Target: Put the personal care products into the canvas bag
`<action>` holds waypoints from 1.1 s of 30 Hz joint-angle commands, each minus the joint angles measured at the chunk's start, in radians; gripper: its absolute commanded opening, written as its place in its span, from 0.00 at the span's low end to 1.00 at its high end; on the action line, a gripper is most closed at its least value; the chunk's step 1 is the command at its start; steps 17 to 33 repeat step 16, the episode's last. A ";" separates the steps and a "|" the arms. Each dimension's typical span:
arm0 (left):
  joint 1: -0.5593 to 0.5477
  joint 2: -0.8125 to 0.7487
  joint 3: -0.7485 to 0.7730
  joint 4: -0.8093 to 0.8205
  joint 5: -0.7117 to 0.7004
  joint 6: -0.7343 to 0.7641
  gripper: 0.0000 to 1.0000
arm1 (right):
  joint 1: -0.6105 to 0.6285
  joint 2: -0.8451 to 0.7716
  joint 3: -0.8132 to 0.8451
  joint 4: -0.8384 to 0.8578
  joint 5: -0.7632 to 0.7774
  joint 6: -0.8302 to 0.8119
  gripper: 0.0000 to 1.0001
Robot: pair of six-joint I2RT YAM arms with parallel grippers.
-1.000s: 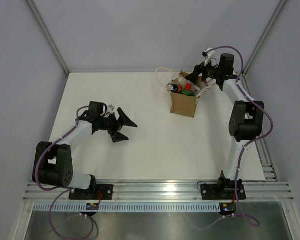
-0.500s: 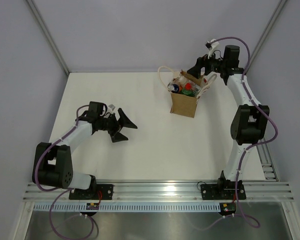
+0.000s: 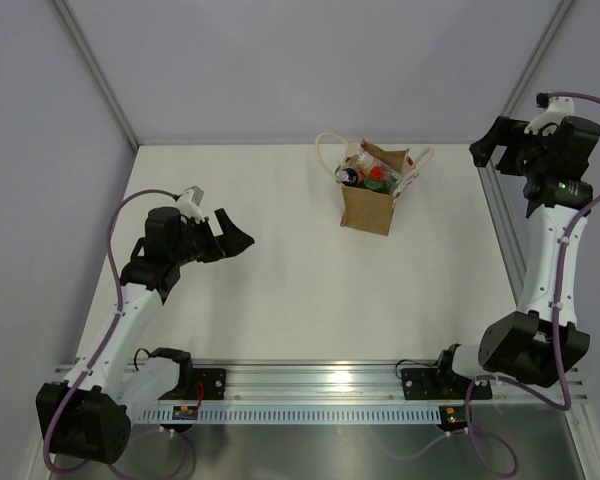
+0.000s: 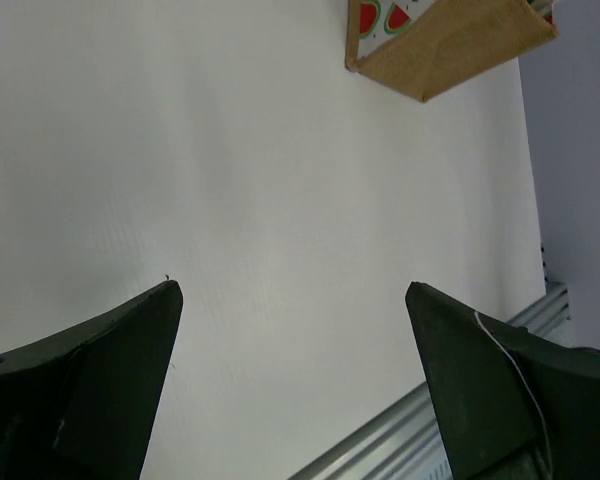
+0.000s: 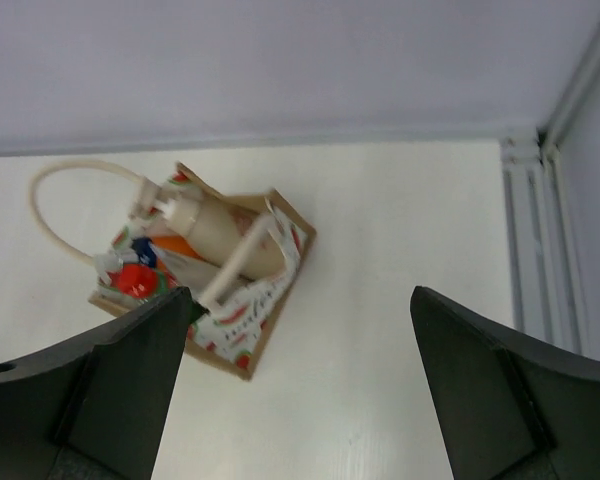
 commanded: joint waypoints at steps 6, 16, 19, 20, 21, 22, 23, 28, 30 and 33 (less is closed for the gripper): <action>-0.003 -0.113 -0.025 0.045 -0.208 0.099 0.99 | -0.041 -0.237 -0.274 -0.054 0.387 -0.130 0.99; -0.003 -0.148 -0.005 -0.030 -0.224 0.119 0.99 | -0.041 -0.453 -0.402 -0.028 0.368 -0.106 0.99; -0.003 -0.148 -0.005 -0.030 -0.224 0.119 0.99 | -0.041 -0.453 -0.402 -0.028 0.368 -0.106 0.99; -0.003 -0.148 -0.005 -0.030 -0.224 0.119 0.99 | -0.041 -0.453 -0.402 -0.028 0.368 -0.106 0.99; -0.003 -0.148 -0.005 -0.030 -0.224 0.119 0.99 | -0.041 -0.453 -0.402 -0.028 0.368 -0.106 0.99; -0.003 -0.148 -0.005 -0.030 -0.224 0.119 0.99 | -0.041 -0.453 -0.402 -0.028 0.368 -0.106 0.99; -0.003 -0.148 -0.005 -0.030 -0.224 0.119 0.99 | -0.041 -0.453 -0.402 -0.028 0.368 -0.106 0.99; -0.003 -0.148 -0.005 -0.030 -0.224 0.119 0.99 | -0.041 -0.453 -0.402 -0.028 0.368 -0.106 0.99; -0.003 -0.148 -0.005 -0.030 -0.224 0.119 0.99 | -0.041 -0.453 -0.402 -0.028 0.368 -0.106 0.99; -0.003 -0.148 -0.005 -0.030 -0.224 0.119 0.99 | -0.041 -0.453 -0.402 -0.028 0.368 -0.106 0.99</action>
